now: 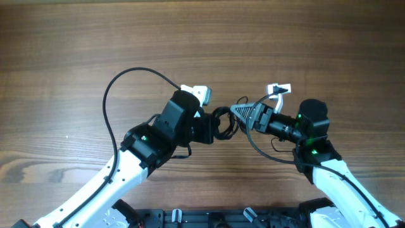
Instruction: Untangle cables
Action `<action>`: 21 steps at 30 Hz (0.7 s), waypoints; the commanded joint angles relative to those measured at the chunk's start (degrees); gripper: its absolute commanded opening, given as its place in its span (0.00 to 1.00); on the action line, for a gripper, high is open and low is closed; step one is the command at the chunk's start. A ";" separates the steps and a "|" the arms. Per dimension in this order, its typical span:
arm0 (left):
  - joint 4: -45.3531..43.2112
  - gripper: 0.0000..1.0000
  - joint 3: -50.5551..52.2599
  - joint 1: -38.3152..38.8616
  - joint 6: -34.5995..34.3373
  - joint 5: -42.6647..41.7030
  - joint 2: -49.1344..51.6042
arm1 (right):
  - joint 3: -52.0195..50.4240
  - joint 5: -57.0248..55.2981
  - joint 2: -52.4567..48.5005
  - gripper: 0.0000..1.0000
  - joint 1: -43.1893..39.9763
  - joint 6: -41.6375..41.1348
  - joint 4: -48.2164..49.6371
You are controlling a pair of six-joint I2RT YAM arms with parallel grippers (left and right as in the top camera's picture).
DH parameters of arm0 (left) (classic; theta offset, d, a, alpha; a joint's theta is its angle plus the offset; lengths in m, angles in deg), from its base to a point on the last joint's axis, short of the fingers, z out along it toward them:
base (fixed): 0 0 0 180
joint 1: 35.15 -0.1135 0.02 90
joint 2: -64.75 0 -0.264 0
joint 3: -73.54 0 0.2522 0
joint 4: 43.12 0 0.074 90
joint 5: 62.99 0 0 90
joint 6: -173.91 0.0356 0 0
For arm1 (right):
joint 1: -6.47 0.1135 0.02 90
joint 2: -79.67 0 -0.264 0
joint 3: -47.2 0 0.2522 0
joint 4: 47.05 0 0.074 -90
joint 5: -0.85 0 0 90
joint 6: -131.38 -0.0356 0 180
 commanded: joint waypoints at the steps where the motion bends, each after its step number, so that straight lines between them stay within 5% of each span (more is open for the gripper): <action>1: -0.52 0.04 -0.39 0.00 2.21 -3.19 -0.24 | 0.48 -0.26 -0.17 0.82 0.09 -5.03 2.12; 9: 0.85 0.04 -0.39 5.35 3.54 -4.09 0.92 | 0.48 -5.25 -0.15 0.71 -0.44 -5.77 17.49; 13: 4.48 0.04 -0.39 5.51 3.54 -2.73 0.92 | 0.48 -8.94 -0.15 0.91 -4.11 3.89 26.73; 15: 5.60 0.04 -0.39 5.51 3.56 -2.08 0.92 | 0.48 -8.92 -0.15 0.91 -6.97 3.67 29.31; 21: 5.90 0.04 -0.39 5.51 3.28 4.79 0.92 | 0.48 -6.40 -0.15 0.97 -13.55 -2.43 15.34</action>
